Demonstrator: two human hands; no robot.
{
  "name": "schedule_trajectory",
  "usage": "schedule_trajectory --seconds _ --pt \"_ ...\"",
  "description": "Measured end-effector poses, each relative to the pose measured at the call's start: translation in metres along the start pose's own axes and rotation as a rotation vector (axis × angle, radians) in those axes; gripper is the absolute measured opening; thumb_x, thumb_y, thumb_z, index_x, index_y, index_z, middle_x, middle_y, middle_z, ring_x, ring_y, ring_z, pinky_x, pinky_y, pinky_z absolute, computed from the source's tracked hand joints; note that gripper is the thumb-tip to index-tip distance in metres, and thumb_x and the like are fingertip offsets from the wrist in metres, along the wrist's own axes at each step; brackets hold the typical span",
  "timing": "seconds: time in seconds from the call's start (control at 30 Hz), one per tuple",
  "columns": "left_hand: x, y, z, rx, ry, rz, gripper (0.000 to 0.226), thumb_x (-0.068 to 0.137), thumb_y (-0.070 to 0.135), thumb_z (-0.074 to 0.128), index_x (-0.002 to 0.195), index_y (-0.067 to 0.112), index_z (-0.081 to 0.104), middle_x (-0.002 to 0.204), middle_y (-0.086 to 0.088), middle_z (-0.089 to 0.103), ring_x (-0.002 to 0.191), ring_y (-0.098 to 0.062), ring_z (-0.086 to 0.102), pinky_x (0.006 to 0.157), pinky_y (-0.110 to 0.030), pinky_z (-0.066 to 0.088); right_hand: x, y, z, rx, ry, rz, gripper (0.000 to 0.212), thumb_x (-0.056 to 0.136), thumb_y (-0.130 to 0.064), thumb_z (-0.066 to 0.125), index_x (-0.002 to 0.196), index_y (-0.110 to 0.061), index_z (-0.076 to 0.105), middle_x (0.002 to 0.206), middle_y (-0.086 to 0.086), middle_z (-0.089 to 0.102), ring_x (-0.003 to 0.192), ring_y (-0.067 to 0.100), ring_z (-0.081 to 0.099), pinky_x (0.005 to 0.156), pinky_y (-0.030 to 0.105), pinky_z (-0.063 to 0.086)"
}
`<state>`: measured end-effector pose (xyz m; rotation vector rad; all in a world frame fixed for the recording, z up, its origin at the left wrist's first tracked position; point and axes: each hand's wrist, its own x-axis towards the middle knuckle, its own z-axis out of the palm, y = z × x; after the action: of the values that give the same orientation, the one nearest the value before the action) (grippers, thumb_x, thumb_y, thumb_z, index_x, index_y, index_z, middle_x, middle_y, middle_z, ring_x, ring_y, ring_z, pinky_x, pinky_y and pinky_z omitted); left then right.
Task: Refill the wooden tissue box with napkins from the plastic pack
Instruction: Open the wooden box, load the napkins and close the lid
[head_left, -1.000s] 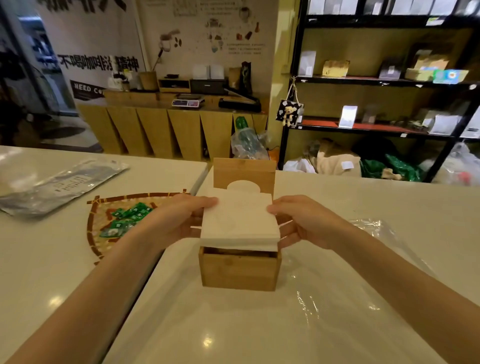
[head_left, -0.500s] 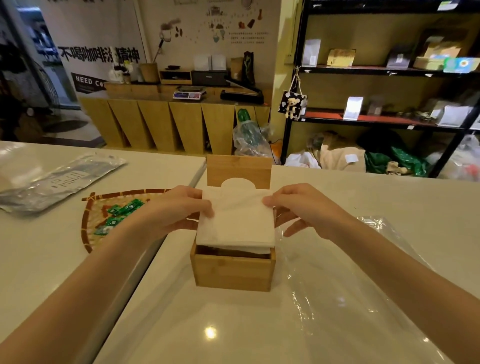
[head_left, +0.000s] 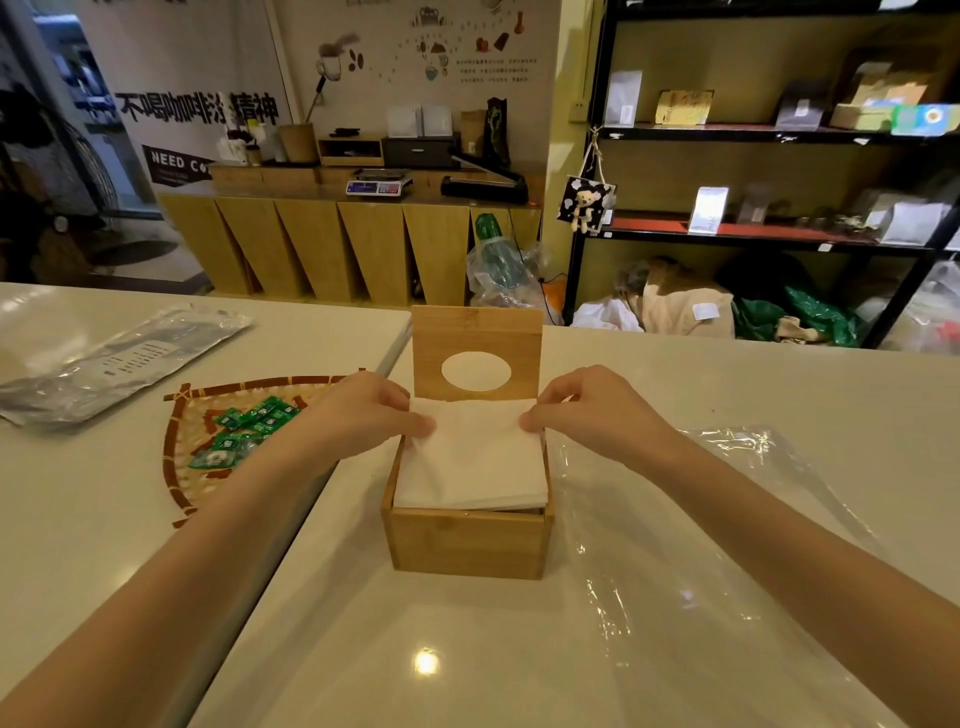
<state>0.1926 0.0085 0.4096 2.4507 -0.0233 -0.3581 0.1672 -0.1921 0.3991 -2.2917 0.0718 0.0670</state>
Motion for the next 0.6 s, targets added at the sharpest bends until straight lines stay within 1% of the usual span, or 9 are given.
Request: schedule_trajectory --seconds 0.07,0.13,0.2,0.27,0.33,0.37,0.43,0.53,0.6 --pt "0.002 -0.002 0.001 0.062 0.003 0.039 0.035 0.080 0.032 0.065 0.086 -0.002 0.072 0.104 0.004 0.050 0.086 -0.012 0.048 0.070 -0.029 0.035 -0.001 0.000 0.004 -0.106 0.052 -0.042 0.022 0.077 -0.027 0.071 0.089 -0.009 0.071 0.093 -0.002 0.057 0.081 0.010 0.051 0.063 0.023 0.041" --pt "0.005 -0.004 0.002 0.098 0.026 0.058 0.030 0.078 0.030 0.068 0.086 0.002 0.073 0.119 0.000 0.053 0.109 -0.018 0.047 0.086 -0.034 0.039 0.000 0.002 0.010 -0.198 0.116 -0.068 0.021 0.075 -0.029 0.073 0.088 -0.012 0.071 0.102 -0.001 0.058 0.099 0.015 0.050 0.075 0.028 0.044" --pt "0.006 -0.005 0.005 0.119 0.053 0.067 0.025 0.076 0.028 0.070 0.086 0.006 0.074 0.134 -0.001 0.050 0.122 -0.020 0.042 0.099 -0.040 0.040 0.000 0.004 0.014 -0.245 0.146 -0.080 0.019 0.075 -0.029 0.073 0.086 -0.014 0.071 0.108 0.001 0.060 0.109 0.018 0.047 0.079 0.030 0.043" --pt "0.005 -0.004 0.006 0.203 0.067 0.080 0.023 0.077 0.030 0.068 0.084 0.008 0.073 0.140 0.000 0.044 0.131 -0.021 0.030 0.105 -0.044 0.031 0.000 0.003 0.015 -0.289 0.152 -0.097 0.018 0.075 -0.028 0.071 0.085 -0.013 0.072 0.108 0.003 0.059 0.112 0.019 0.043 0.078 0.028 0.039" --pt "0.004 -0.002 0.007 0.296 0.075 0.096 0.025 0.080 0.031 0.065 0.087 0.009 0.073 0.143 0.001 0.040 0.136 -0.021 0.019 0.108 -0.045 0.025 -0.001 -0.001 0.015 -0.362 0.150 -0.128 0.019 0.077 -0.027 0.068 0.088 -0.011 0.072 0.112 0.003 0.057 0.114 0.019 0.040 0.081 0.029 0.037" --pt "0.003 -0.001 0.008 0.326 0.077 0.103 0.025 0.080 0.032 0.065 0.088 0.009 0.072 0.144 0.002 0.039 0.137 -0.021 0.018 0.109 -0.045 0.024 -0.002 -0.002 0.016 -0.410 0.142 -0.145 0.021 0.078 -0.027 0.066 0.090 -0.011 0.072 0.114 0.004 0.056 0.115 0.020 0.039 0.083 0.030 0.038" --pt "0.002 -0.001 0.011 0.385 0.078 0.122 0.025 0.080 0.032 0.065 0.086 0.009 0.072 0.142 0.001 0.040 0.135 -0.022 0.019 0.107 -0.044 0.026 -0.004 -0.005 0.018 -0.500 0.109 -0.163 0.023 0.080 -0.027 0.062 0.091 -0.009 0.071 0.114 0.005 0.056 0.116 0.022 0.038 0.089 0.033 0.040" --pt "0.000 -0.002 0.020 0.508 0.061 0.145 0.022 0.079 0.033 0.063 0.077 0.013 0.069 0.129 -0.003 0.048 0.132 -0.025 0.023 0.105 -0.043 0.028 -0.006 -0.006 0.027 -0.596 0.064 -0.154 0.020 0.079 -0.024 0.059 0.089 -0.009 0.068 0.107 0.006 0.058 0.113 0.024 0.038 0.089 0.035 0.042" --pt "0.000 -0.002 0.026 0.595 0.078 0.139 0.023 0.080 0.034 0.062 0.083 0.013 0.069 0.128 -0.005 0.050 0.135 -0.027 0.021 0.107 -0.045 0.025 -0.007 -0.007 0.031 -0.639 0.052 -0.130 0.017 0.079 -0.022 0.057 0.087 -0.010 0.067 0.104 0.006 0.058 0.112 0.026 0.039 0.089 0.035 0.039"
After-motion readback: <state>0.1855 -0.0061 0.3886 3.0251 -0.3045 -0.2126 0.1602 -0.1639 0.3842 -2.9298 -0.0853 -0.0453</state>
